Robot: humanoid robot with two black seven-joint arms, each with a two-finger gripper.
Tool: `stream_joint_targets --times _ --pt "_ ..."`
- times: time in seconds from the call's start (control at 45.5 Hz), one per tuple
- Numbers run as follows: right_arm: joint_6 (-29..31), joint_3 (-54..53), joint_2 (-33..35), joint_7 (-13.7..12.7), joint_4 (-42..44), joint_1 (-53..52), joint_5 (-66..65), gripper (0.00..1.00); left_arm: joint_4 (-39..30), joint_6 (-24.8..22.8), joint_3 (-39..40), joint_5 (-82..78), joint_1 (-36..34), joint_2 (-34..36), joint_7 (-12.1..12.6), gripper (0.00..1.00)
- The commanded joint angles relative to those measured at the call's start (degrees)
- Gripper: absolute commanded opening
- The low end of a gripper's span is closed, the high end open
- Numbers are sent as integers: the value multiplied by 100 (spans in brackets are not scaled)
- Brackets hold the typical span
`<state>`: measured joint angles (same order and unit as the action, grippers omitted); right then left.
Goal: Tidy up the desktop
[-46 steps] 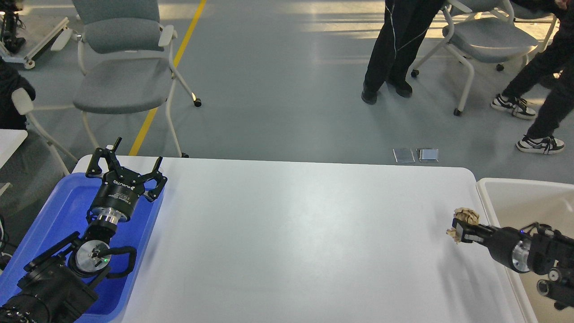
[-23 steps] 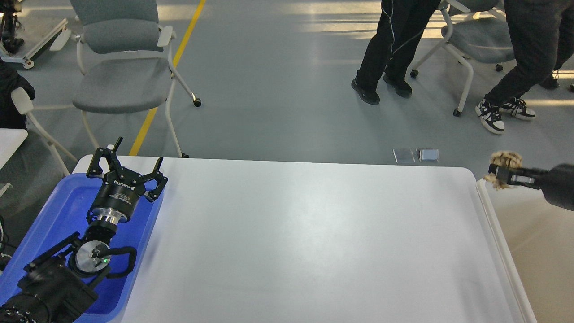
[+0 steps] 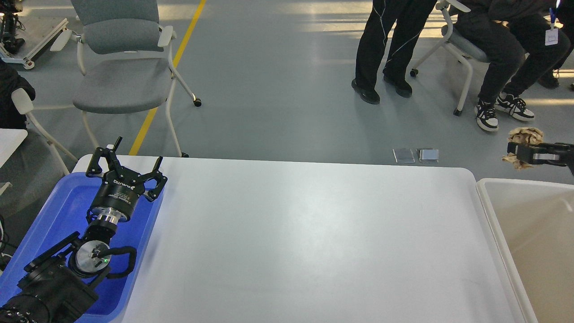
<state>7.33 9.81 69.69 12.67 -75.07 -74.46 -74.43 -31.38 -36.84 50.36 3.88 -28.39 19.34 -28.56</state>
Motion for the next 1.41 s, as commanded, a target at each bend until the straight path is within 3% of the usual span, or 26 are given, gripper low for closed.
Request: stream_joint_targets --times 0.0,0.154,0.351,0.505,0.681,0.988,1.383 --pt "6 -5 308 -1 -52 -25 -124 0 0 1 0 -1 0 0 0 100" --pt "-310 -5 554 16 106 282 -63 0 0 1 0 -1 0 0 0 100" --pt "-1198 -67 414 52 756 1354 -2 0 0 1 0 -1 0 0 0 100" --pt "-1488 -102 151 95 1327 2014 981 0 0 1 0 -1 0 0 0 100" --pt "-1480 -102 -429 333 2654 2568 2151 0 0 1 0 8 0 0 0 100" --pt "-1392 -32 -1580 333 4430 3482 4102 0 0 1 0 8 0 0 0 100" --pt "-1436 -155 -3628 333 6715 4317 5280 0 0 1 0 8 0 0 0 100"
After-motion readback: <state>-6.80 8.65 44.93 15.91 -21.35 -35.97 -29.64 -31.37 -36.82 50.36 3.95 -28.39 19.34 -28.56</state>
